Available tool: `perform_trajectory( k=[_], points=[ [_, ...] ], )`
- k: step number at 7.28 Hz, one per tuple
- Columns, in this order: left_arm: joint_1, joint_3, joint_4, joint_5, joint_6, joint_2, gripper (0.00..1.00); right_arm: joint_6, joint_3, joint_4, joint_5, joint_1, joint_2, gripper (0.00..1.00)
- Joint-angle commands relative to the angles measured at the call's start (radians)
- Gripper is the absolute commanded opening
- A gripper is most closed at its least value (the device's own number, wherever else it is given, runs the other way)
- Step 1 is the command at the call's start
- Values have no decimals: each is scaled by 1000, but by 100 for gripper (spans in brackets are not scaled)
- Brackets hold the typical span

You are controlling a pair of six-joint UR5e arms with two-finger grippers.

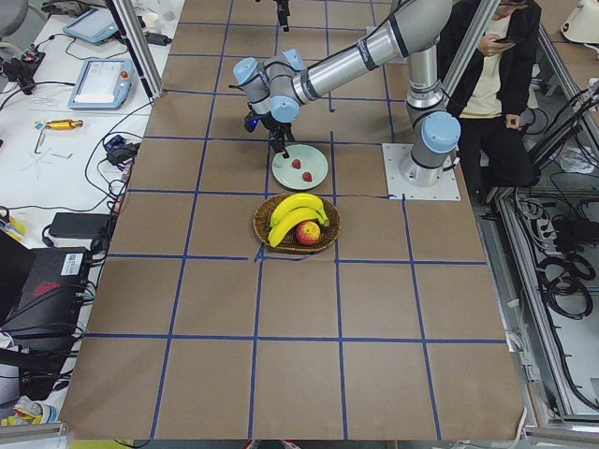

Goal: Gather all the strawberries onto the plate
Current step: 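Carry the strawberry onto the plate and open the left gripper, then move the left gripper to the last strawberry and grasp it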

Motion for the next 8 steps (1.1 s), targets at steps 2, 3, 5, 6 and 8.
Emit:
perform_trajectory(
  k=[2, 3, 5, 6, 8],
  points=[
    [-55, 23, 79, -132, -134, 8, 100, -2, 12, -1, 2, 0, 0, 100],
    [-92, 26, 80, -134, -217, 3, 100, -3, 21, -3, 0, 0, 0, 100],
    [-158, 25, 105, -225, -369, -6, 100, -5, 21, -11, 0, -1, 0, 100],
    [-180, 23, 128, -340, -424, -11, 100, -9, 21, -11, -1, -3, 0, 100],
    [-265, 20, 169, -361, -567, -19, 100, -18, 21, -9, -1, -9, 0, 100]
  ],
)
